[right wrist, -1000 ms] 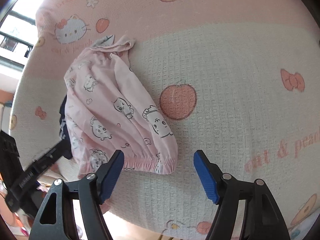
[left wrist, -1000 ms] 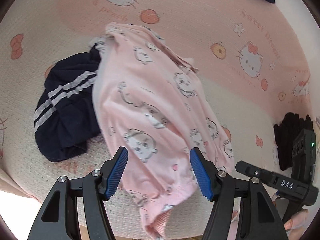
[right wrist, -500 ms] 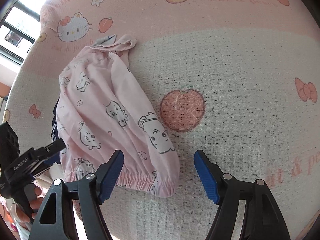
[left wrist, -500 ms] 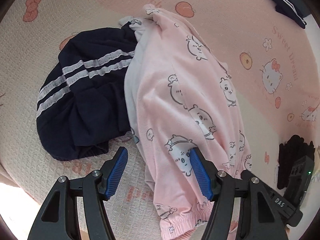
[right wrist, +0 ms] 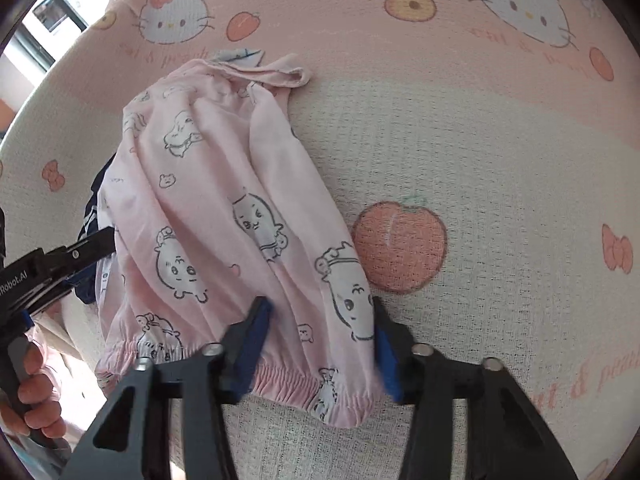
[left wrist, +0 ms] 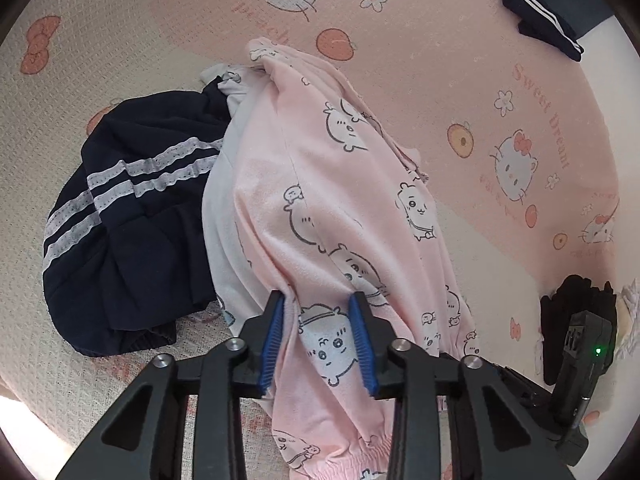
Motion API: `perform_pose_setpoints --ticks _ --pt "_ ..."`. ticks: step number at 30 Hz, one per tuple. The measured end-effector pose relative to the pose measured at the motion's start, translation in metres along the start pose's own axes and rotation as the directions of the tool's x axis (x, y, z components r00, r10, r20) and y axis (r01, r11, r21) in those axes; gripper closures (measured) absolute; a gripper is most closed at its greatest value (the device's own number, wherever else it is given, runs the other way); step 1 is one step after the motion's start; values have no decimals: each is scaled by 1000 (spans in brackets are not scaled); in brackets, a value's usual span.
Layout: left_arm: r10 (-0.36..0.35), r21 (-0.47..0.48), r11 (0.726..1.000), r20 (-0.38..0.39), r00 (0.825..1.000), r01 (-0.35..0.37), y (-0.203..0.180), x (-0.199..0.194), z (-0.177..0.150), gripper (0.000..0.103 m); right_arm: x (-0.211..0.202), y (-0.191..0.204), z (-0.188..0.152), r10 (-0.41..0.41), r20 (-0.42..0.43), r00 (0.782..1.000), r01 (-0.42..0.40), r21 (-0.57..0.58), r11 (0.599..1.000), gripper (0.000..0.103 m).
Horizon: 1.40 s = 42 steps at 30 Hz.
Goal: Fold clothes
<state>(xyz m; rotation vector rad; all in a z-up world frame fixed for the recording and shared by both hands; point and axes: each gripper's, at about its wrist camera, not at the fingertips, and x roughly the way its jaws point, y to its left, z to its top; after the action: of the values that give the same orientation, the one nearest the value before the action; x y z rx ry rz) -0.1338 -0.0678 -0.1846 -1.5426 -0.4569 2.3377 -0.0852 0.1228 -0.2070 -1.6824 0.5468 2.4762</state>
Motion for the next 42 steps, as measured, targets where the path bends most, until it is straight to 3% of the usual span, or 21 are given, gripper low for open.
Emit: perform_pose_setpoints --ticks 2,5,11,21,26,28,29,30,32,37,42 --pt "-9 -2 1000 1 1000 9 0 -1 -1 80 -1 4 0 -15 7 1000 15 -22 1000 90" --pt "-19 -4 1000 2 1000 19 0 -2 2 84 -9 7 -1 -33 31 999 35 -42 999 94" --pt "-82 11 997 17 996 82 -15 -3 8 94 -28 -3 1 -48 67 997 48 5 999 94" --pt "-138 105 985 7 990 137 -54 7 14 95 -37 -43 -4 -82 27 996 79 99 992 94" --pt "-163 133 978 -10 987 163 -65 6 10 95 -41 -44 1 -21 24 999 17 135 991 94" --pt "-160 147 976 -14 987 161 -68 5 9 95 -45 -41 7 13 32 999 -18 141 990 92" --pt "-159 154 975 -15 987 160 -69 5 8 95 -46 -40 10 31 37 999 -35 144 989 81" --pt "-159 161 974 -16 987 160 -70 4 7 95 -48 -38 13 48 41 998 -53 146 988 57" --pt "-171 158 972 -26 985 173 -71 6 6 95 -52 -36 18 81 50 995 -88 152 984 41" --pt "-194 159 967 -45 980 198 -72 8 3 95 -61 -29 33 166 72 984 -175 164 971 41" --pt "-173 203 963 -39 984 178 -77 9 -2 95 -66 -15 40 219 59 974 -225 128 966 41"
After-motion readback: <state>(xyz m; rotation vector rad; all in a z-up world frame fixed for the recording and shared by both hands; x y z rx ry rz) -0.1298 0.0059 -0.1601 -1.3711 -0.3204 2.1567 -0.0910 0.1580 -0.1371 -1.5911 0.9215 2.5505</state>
